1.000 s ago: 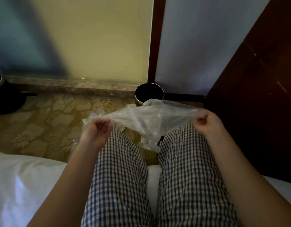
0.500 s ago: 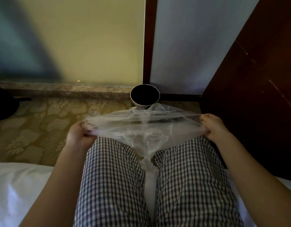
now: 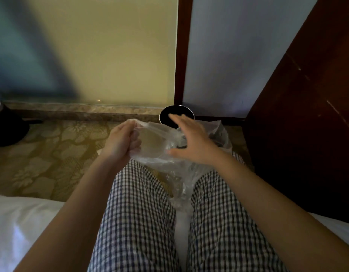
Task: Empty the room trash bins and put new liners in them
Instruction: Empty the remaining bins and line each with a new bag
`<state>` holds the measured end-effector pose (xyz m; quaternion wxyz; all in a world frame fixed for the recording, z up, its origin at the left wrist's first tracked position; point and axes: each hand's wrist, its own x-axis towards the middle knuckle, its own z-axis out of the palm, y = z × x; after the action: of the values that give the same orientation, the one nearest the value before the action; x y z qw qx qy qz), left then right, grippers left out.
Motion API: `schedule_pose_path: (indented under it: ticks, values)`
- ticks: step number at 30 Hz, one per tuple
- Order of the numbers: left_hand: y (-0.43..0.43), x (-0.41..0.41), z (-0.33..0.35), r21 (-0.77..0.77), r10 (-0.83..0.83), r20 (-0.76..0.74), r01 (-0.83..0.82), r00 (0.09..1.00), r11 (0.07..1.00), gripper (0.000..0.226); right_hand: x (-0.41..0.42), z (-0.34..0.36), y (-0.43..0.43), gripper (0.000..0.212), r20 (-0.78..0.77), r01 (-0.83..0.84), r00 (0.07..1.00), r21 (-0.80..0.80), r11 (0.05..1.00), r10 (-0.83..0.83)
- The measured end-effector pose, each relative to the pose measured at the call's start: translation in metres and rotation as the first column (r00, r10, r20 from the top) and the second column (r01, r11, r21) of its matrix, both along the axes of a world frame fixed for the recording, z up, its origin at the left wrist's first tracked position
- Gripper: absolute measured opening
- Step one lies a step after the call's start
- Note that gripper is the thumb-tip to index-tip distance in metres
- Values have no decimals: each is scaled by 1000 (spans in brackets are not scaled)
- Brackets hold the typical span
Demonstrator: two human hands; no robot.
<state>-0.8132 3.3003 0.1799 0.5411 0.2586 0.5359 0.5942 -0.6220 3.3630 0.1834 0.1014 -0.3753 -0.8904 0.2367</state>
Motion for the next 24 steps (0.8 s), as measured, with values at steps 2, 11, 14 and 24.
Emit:
schedule_pose_path:
  ticks: [2, 11, 14, 24]
  values:
    - [2, 2, 6, 25, -34, -18, 34, 999, 999, 33, -17, -4, 4, 72, 23, -64, 998, -48, 997, 65]
    - [-3, -26, 14, -33, -246, -298, 248, 922, 968, 9, 14, 24, 26, 34, -137, -1, 987, -522, 853, -83]
    - [11, -24, 14, -116, -300, -544, 284, 784, 952, 14, 27, 36, 32, 40, -157, -12, 978, -693, 721, -135]
    - [34, -6, -2, -136, -42, -816, -120, 576, 983, 16, 45, 17, 39, 47, -309, -145, 645, -947, 285, -698]
